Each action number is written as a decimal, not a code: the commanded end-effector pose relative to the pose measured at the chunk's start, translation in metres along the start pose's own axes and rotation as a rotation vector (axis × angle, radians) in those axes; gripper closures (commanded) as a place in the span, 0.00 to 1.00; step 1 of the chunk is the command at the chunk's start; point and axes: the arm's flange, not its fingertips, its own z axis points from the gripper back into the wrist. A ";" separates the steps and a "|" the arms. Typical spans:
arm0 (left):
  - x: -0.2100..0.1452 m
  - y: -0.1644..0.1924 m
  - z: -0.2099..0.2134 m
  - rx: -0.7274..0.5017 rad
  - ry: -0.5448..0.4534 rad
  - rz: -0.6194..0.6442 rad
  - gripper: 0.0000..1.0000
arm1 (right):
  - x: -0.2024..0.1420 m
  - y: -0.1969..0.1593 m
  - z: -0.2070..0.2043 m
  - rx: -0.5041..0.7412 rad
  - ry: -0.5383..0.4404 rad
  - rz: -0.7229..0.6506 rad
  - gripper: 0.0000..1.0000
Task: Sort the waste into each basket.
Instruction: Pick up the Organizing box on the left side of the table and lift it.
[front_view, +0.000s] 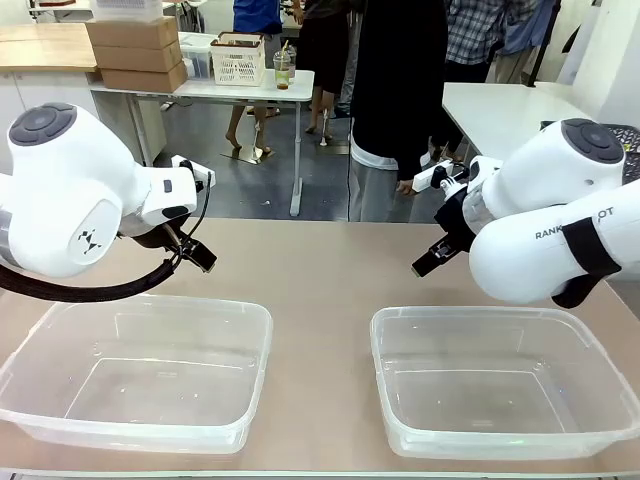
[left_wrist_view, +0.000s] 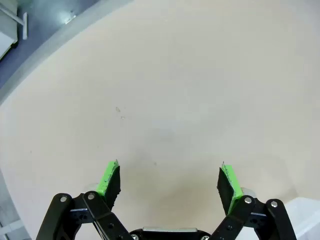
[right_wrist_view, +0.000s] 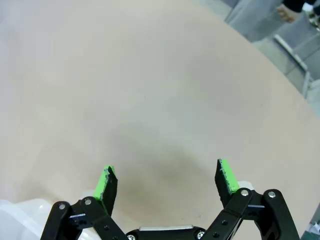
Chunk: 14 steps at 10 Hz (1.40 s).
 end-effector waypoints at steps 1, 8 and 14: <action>0.000 0.000 0.000 0.000 0.000 0.000 0.00 | 0.000 0.000 0.000 0.000 0.000 -0.001 0.00; 0.008 0.001 0.031 0.016 0.028 0.038 0.00 | 0.002 -0.006 0.042 0.026 0.051 -0.062 0.00; 0.013 -0.013 0.111 -0.018 0.066 0.134 0.00 | 0.005 -0.015 0.126 0.029 0.032 -0.118 0.00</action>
